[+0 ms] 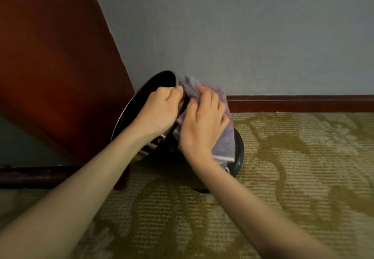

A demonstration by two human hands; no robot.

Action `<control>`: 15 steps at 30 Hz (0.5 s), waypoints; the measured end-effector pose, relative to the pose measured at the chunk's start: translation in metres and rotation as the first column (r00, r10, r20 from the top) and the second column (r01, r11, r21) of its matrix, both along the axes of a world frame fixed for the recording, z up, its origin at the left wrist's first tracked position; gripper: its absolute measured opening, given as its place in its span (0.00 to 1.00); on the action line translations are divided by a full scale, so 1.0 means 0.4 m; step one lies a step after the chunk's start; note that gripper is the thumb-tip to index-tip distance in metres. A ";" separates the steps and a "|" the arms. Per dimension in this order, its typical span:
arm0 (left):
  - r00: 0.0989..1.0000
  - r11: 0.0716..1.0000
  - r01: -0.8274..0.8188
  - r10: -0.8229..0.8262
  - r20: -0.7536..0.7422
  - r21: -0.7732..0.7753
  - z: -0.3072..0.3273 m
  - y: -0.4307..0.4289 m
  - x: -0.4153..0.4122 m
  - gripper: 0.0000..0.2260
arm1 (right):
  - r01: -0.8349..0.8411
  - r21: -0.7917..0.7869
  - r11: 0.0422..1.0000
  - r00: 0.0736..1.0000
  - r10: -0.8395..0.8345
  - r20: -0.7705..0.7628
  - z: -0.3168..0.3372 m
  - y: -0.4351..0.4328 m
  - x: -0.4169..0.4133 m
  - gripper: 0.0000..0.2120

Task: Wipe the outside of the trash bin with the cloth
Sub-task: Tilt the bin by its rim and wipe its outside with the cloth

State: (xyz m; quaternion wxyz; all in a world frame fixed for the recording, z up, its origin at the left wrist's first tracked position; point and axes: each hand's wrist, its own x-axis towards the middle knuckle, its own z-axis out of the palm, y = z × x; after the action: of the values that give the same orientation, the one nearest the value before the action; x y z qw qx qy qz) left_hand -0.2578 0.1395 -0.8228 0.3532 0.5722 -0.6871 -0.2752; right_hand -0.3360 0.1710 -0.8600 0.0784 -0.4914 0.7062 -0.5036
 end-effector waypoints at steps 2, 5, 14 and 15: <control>1.000 1.000 -0.014 0.014 0.022 0.010 0.009 -0.010 -0.006 0.21 | 0.033 -0.042 0.999 0.999 -0.033 -0.011 -0.021 0.033 0.030 0.17; 1.000 0.999 -0.014 0.013 0.007 0.043 0.024 -0.026 -0.009 0.19 | 0.020 -0.136 0.990 0.996 -0.032 -0.087 -0.068 0.069 0.065 0.20; 1.000 0.989 -0.011 0.009 0.014 0.147 0.036 -0.058 0.010 0.13 | -0.227 -0.292 0.929 0.766 -0.015 -0.643 -0.246 0.112 0.042 0.24; 1.000 0.987 -0.013 0.010 0.020 0.163 0.035 -0.059 0.012 0.12 | -0.250 -0.296 0.922 0.730 -0.021 -0.683 -0.260 0.112 0.033 0.25</control>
State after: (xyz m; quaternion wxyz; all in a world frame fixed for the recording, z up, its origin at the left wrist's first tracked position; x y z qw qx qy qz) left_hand -0.2530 0.1159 -0.8090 0.3002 0.6056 -0.6625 -0.3229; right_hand -0.3229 0.2158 -0.9641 -0.2446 -0.6890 0.5467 -0.4082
